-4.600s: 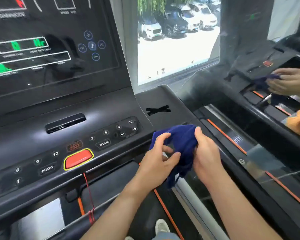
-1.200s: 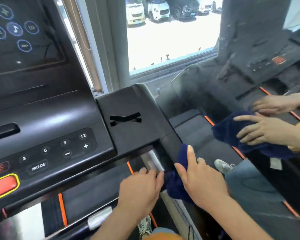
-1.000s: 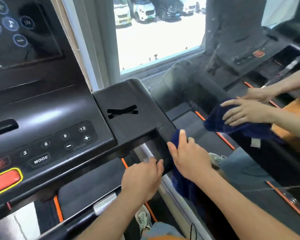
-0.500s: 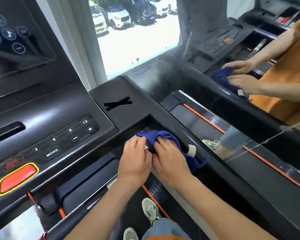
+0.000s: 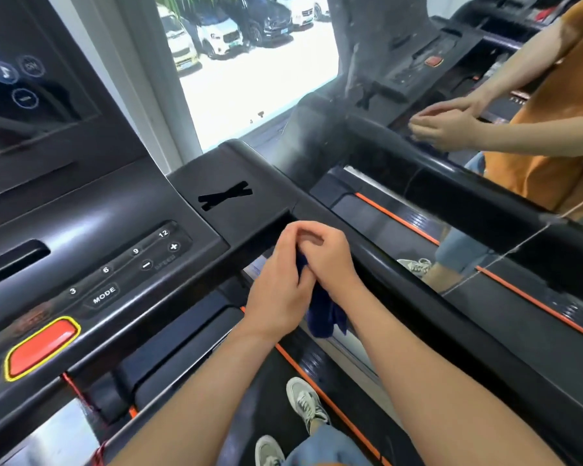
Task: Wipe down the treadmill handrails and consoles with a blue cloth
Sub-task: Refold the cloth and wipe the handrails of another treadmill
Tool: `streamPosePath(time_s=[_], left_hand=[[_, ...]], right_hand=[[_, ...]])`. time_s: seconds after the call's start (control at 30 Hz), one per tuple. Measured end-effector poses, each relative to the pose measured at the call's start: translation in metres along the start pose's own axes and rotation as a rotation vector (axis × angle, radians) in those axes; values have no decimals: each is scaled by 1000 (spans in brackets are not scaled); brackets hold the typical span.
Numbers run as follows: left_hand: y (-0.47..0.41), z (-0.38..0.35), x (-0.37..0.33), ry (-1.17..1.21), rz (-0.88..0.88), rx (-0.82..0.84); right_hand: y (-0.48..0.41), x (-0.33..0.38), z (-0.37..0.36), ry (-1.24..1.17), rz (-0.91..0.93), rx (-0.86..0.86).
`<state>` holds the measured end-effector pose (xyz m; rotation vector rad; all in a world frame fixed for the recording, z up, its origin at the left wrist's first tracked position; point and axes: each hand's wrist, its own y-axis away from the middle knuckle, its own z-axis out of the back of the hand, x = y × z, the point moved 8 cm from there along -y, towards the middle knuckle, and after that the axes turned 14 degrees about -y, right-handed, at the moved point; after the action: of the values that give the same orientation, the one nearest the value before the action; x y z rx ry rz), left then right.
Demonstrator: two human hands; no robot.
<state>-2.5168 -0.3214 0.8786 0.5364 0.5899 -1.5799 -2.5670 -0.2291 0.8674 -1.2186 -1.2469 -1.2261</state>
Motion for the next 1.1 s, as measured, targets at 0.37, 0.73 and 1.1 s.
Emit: streamPosePath(time_s=[0.37, 0.73, 1.1], left_hand=[[-19, -54, 16, -578, 76, 210], [-40, -61, 40, 105, 297, 505], [-13, 23, 14, 71, 200, -307]], right_hand=[[106, -68, 53, -251, -514, -344], [64, -76, 14, -841, -722, -388], [63, 54, 50, 405, 270, -385]])
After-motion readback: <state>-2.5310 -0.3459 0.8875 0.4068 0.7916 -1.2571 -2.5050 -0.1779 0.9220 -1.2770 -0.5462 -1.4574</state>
